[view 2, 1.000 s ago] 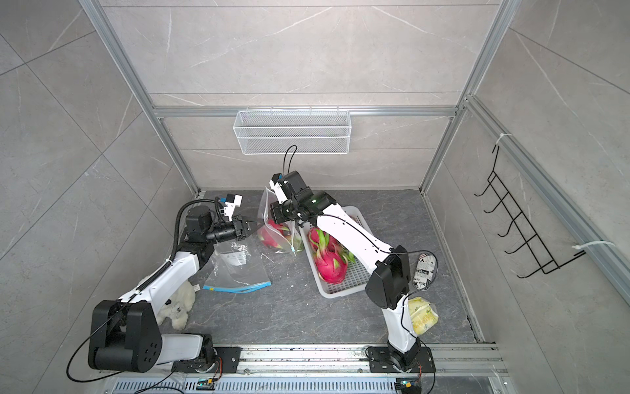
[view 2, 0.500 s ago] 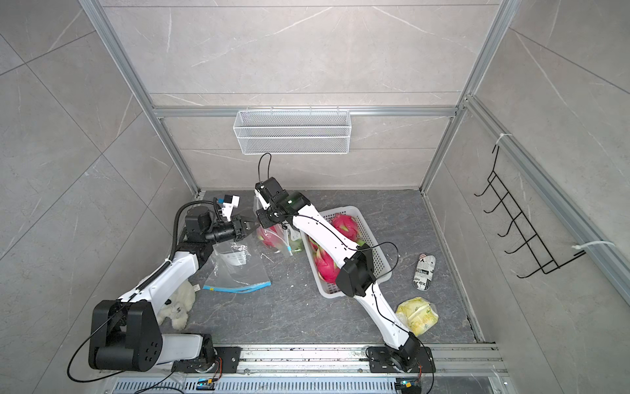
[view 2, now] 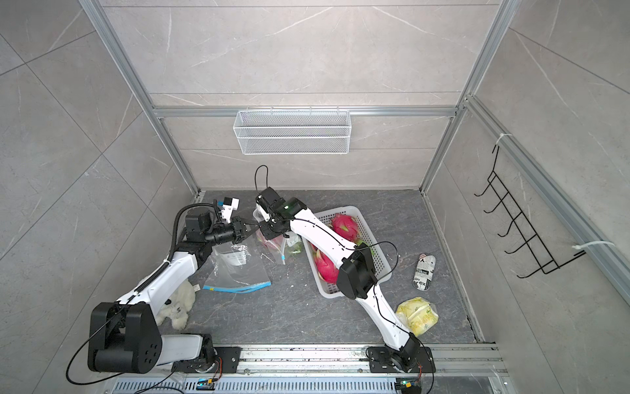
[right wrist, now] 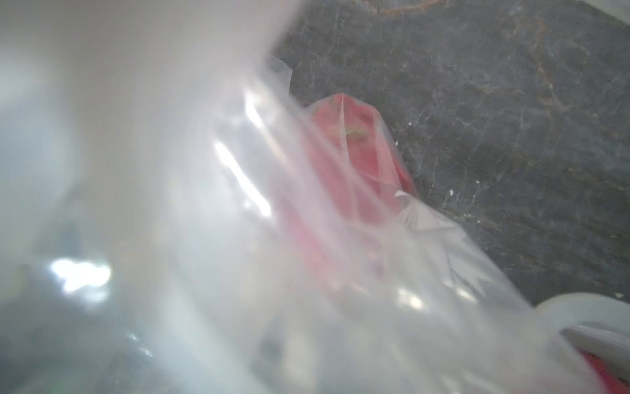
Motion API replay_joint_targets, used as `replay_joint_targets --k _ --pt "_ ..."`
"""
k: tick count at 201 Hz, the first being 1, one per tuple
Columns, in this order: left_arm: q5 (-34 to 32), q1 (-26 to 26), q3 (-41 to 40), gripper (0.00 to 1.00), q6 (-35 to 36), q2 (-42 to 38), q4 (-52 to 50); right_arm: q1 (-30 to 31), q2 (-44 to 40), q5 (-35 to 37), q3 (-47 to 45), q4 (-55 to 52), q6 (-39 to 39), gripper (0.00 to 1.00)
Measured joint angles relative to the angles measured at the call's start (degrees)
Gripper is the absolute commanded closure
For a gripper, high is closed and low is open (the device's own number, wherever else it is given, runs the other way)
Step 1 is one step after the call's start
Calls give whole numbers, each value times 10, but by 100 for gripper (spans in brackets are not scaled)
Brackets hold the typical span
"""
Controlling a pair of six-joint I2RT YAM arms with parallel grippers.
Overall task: Open the zip-top bag and take out the dragon fruit
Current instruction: Pick up the dragon fruit from the zipper food storage bag.
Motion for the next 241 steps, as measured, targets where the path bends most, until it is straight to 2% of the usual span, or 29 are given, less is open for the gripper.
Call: replay_joint_targets --k 41,75,99,115,166,212,241 --pt "-18 3 0 100 6 -12 -16 15 10 88 24 -2 -5 79" --pt "-36 14 0 100 0 -27 -2 18 70 119 152 -23 -19 77" --pt "-50 22 0 100 -17 -28 19 18 126 114 255 -40 -24 74" --pt "-59 24 0 100 -28 -28 23 17 144 108 285 -42 -24 74" --pt "-67 28 0 100 -51 -28 30 9 137 111 261 -54 -17 76" --pt "-23 17 5 100 -57 -31 71 0 132 106 193 -62 -12 76" --pt "-12 17 2 100 -62 -31 85 0 111 68 153 -47 -9 76"
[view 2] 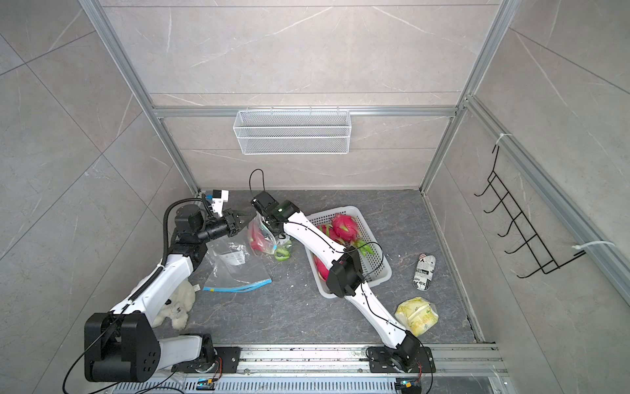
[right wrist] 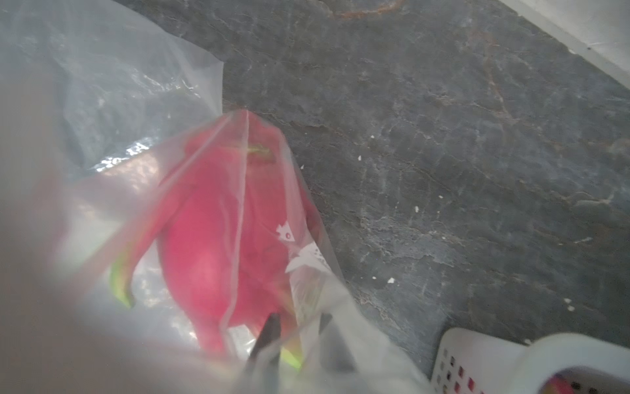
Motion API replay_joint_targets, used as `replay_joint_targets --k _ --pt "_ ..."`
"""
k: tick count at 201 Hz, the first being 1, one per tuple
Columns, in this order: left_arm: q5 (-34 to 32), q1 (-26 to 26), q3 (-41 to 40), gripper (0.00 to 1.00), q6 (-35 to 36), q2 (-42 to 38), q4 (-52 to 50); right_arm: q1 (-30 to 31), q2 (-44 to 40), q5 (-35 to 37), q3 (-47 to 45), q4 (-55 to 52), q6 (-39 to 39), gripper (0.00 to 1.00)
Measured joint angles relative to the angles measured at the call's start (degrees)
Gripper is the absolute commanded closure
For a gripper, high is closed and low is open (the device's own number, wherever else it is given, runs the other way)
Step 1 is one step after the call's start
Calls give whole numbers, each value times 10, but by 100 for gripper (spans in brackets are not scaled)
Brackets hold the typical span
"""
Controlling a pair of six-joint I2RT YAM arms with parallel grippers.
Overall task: Open the zip-top bag and take out the dragon fruit
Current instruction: Pick up the dragon fruit from the zipper food storage bag.
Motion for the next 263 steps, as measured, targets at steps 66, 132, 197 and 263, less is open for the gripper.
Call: replay_joint_targets --k 66,132,197,263 --pt "2 4 1 0 23 0 -31 -1 -1 -119 -23 61 20 63" --pt "-79 63 -45 0 52 -75 -89 -1 -35 -165 -122 80 0 67" --pt "-143 78 -178 0 -25 3 -20 -1 -144 -230 -263 128 -2 71" --pt "-155 79 -174 0 -64 59 64 -1 -129 -305 -250 144 13 73"
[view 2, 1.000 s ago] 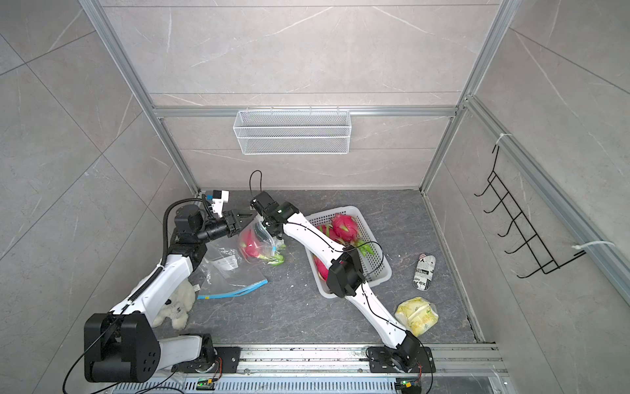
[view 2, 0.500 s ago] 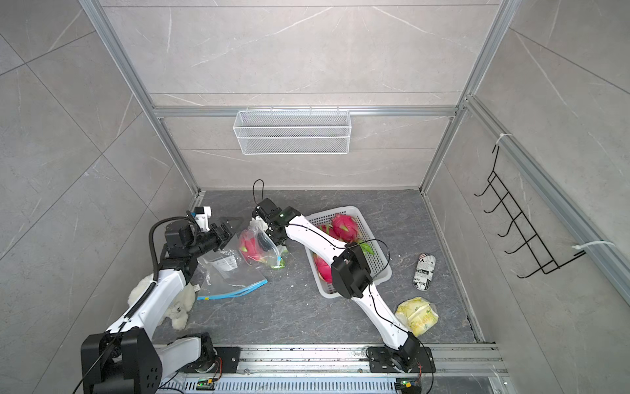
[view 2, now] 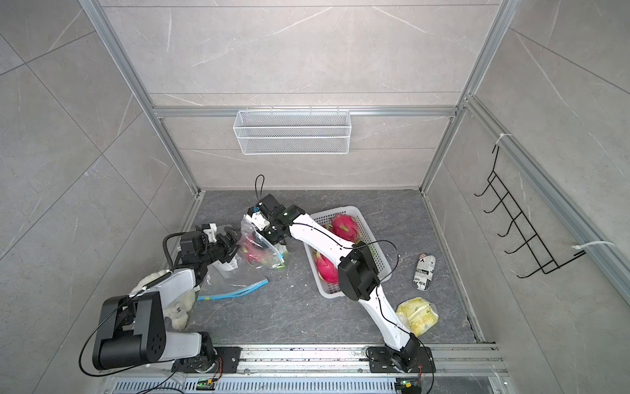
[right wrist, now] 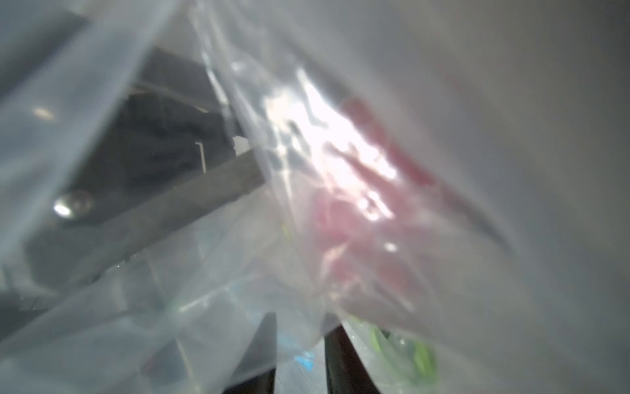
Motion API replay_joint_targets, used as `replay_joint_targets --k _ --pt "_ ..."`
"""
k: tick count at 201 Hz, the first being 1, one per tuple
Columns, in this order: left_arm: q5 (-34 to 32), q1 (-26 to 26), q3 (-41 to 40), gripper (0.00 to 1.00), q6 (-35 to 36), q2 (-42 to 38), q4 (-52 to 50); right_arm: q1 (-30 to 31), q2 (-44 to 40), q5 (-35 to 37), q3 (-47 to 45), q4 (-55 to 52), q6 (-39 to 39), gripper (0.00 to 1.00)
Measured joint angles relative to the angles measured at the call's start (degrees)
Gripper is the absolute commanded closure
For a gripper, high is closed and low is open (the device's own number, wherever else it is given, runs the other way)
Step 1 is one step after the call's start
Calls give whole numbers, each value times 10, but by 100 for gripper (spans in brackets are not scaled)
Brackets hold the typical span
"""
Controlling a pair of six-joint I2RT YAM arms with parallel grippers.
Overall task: Open the zip-top bag and take out the dragon fruit
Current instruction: Pick up the dragon fruit from the zipper food storage bag.
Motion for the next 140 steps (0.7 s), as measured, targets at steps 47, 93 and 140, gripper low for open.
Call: replay_joint_targets --k 47,93,140 --pt "-11 -4 15 0 -25 46 48 -10 34 21 12 3 12 73" --pt "-11 -7 17 0 -33 55 70 -16 67 113 43 -16 -2 73" --pt "-12 -8 17 0 -33 57 71 -14 64 115 11 -12 -13 58"
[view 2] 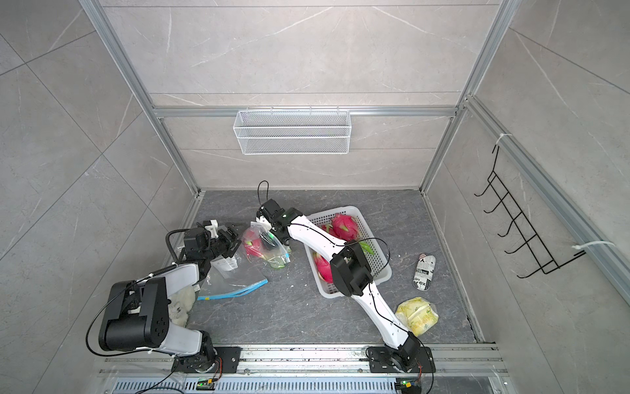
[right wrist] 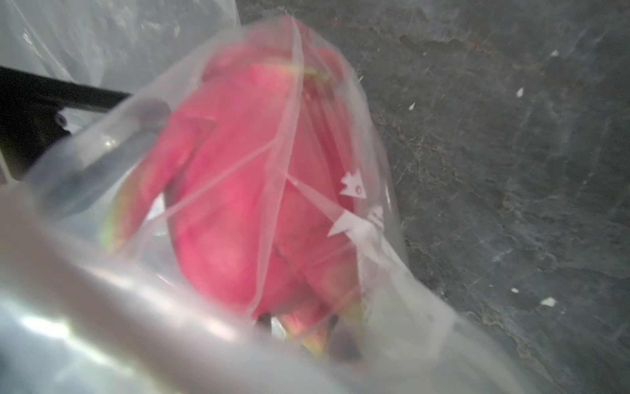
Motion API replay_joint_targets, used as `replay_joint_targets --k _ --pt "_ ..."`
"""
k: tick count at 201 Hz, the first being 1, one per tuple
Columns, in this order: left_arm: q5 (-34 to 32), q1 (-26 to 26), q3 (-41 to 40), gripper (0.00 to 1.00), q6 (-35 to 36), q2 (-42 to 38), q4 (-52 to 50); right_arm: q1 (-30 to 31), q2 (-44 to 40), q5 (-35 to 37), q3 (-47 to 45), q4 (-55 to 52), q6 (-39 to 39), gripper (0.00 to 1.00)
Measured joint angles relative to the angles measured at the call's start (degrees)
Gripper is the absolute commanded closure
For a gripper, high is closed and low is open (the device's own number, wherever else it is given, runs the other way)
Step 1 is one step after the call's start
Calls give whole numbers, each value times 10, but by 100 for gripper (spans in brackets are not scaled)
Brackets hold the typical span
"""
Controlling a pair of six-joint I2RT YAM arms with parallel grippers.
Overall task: Open the zip-top bag and take out the dragon fruit
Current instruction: Pick up the dragon fruit from the zipper food storage bag.
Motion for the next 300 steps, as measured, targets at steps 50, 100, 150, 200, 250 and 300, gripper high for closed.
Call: replay_joint_targets --k 50,100,150,200,250,300 --pt "-12 -12 0 0 -11 28 26 3 -36 -46 -121 68 11 42" --pt "-28 -26 0 0 -39 76 95 8 -44 -55 -130 80 26 39" --pt "-30 -28 -5 0 -66 98 134 21 -41 -3 -129 80 43 63" --pt "-29 -33 -5 0 -69 98 138 25 -41 43 -129 75 51 81" --pt "-29 -34 -5 0 -71 98 138 25 -37 10 -129 83 64 53" --pt "-43 -40 -8 0 -73 104 153 25 -31 -25 -129 107 99 44"
